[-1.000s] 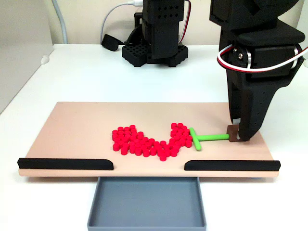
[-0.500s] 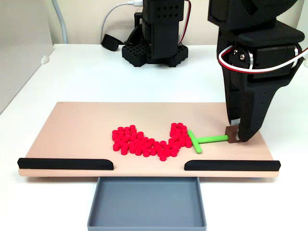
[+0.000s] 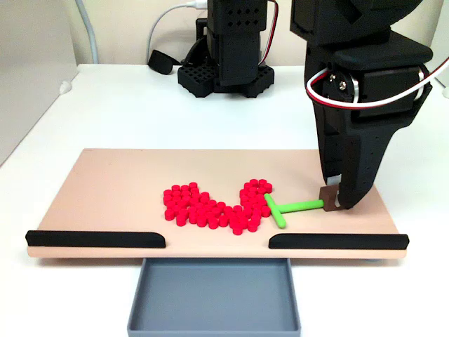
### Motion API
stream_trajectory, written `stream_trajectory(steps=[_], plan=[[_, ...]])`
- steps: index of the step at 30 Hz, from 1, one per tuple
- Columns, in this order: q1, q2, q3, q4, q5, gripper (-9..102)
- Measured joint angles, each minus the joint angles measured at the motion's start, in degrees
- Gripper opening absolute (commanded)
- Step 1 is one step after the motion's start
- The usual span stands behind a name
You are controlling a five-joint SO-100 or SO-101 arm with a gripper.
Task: Push granules from left to the grey container
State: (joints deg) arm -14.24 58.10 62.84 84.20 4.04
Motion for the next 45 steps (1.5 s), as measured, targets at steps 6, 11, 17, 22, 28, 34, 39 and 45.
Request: stream_trajectory(steps=[6, 11, 17, 22, 28, 34, 39, 45], plan=[[0.53, -0.18, 0.00, 0.00, -1.76, 0], [1.05, -0.18, 0.00, 0.00, -3.16, 0], [1.49, -0.18, 0.00, 0.00, -4.13, 0], [2.11, -0.18, 0.00, 0.00, -4.92, 0], [2.72, -0.18, 0.00, 0.00, -6.42, 0], [3.43, -0.26, 0.00, 0.00, -8.35, 0], [3.69, -0.44, 0.00, 0.00, -10.02, 0], [4.04, -0.44, -0.09, 0.00, -11.78, 0]])
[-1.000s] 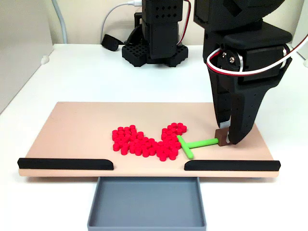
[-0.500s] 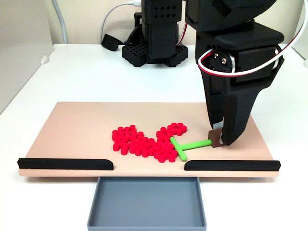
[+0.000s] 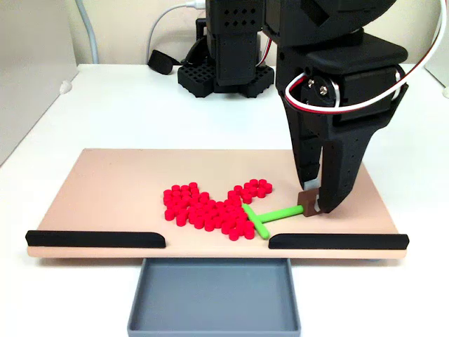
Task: Push granules from left to the grey container
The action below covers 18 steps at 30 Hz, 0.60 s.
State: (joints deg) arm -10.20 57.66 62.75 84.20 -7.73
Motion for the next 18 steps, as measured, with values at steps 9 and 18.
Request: stream_trajectory(steps=[9, 18], plan=[[0.62, -0.09, -0.09, 0.00, -1.93, 0], [0.70, -0.09, -0.09, 0.00, -4.31, 0]])
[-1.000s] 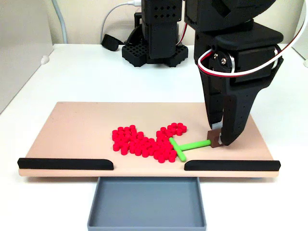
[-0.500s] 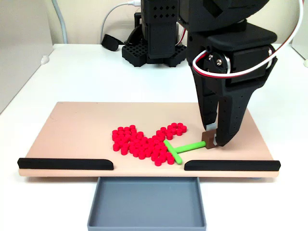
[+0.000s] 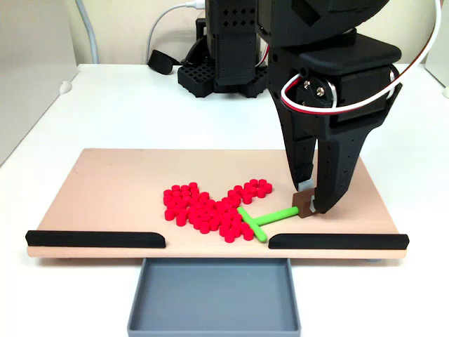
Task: Push granules from left to the grey container
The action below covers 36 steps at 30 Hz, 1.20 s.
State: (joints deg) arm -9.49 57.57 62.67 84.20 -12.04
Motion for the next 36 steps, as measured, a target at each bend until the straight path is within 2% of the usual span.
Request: stream_trajectory(steps=[36], plan=[[2.02, 0.00, 0.00, 0.00, -11.43, 0]])
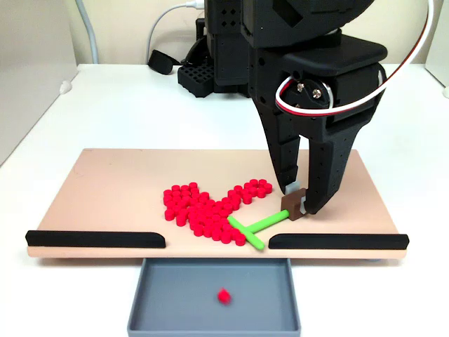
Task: Push granules from left to the grey container
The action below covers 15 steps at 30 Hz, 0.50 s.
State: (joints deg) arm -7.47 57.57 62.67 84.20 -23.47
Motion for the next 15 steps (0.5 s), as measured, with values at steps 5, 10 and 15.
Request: stream_trajectory(steps=[5, 10, 15], plan=[[0.18, 0.00, 0.00, 0.00, -0.79, 0], [0.18, 0.00, 0.00, 0.00, -2.64, 0], [0.18, 0.00, 0.00, 0.00, -4.39, 0]])
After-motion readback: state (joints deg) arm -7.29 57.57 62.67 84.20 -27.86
